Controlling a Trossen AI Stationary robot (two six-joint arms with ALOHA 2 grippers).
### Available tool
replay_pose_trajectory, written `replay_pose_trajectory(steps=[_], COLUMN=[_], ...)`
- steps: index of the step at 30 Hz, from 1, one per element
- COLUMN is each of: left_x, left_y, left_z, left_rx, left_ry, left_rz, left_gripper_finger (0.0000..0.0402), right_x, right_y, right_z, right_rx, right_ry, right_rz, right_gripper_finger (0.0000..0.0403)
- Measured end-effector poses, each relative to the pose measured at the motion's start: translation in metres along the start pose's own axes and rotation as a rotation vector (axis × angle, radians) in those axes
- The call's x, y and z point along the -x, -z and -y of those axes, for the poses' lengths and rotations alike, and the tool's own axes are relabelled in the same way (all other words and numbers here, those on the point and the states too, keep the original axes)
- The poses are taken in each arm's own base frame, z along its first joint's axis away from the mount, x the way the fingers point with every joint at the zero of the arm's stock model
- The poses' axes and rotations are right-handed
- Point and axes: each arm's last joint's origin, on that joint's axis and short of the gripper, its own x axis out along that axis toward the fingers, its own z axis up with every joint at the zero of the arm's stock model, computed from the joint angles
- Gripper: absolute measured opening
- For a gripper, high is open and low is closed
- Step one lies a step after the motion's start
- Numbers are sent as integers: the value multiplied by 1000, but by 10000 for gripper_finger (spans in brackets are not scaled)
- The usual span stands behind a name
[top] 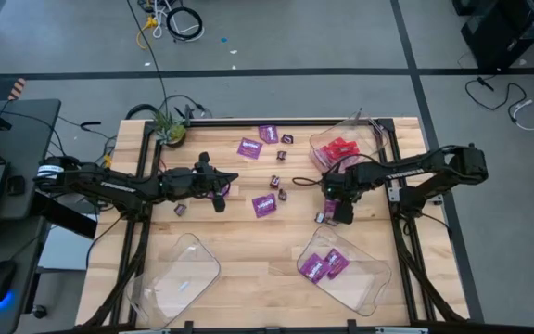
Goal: Sort candy
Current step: Put the violet candy into the bottom right transparent bin
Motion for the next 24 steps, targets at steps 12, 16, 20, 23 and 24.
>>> replay_pose_trajectory(steps=[12,16,20,23,24], left_x=[0,0,0,0,0], left_y=[1,1,1,1,1], left_z=[0,0,0,0,0], left_rx=[-1,-1,-1,-1,-1], left_ry=[0,0,0,0,0], left_rz=[-10,-10,-10,-10,-11], left_gripper_finger=[3,3,3,3,3], right_x=[26,60,107,143,154], right_y=[-14,-24,-28,-23,-20], right_z=[-9,-19,-33,-49,-55], right_rx=[18,27,-1,-15,-24], right_ry=[-13,9,32,31,22], right_rz=[-4,1,45,76,86], right_gripper_finger=[12,4,2,2,1])
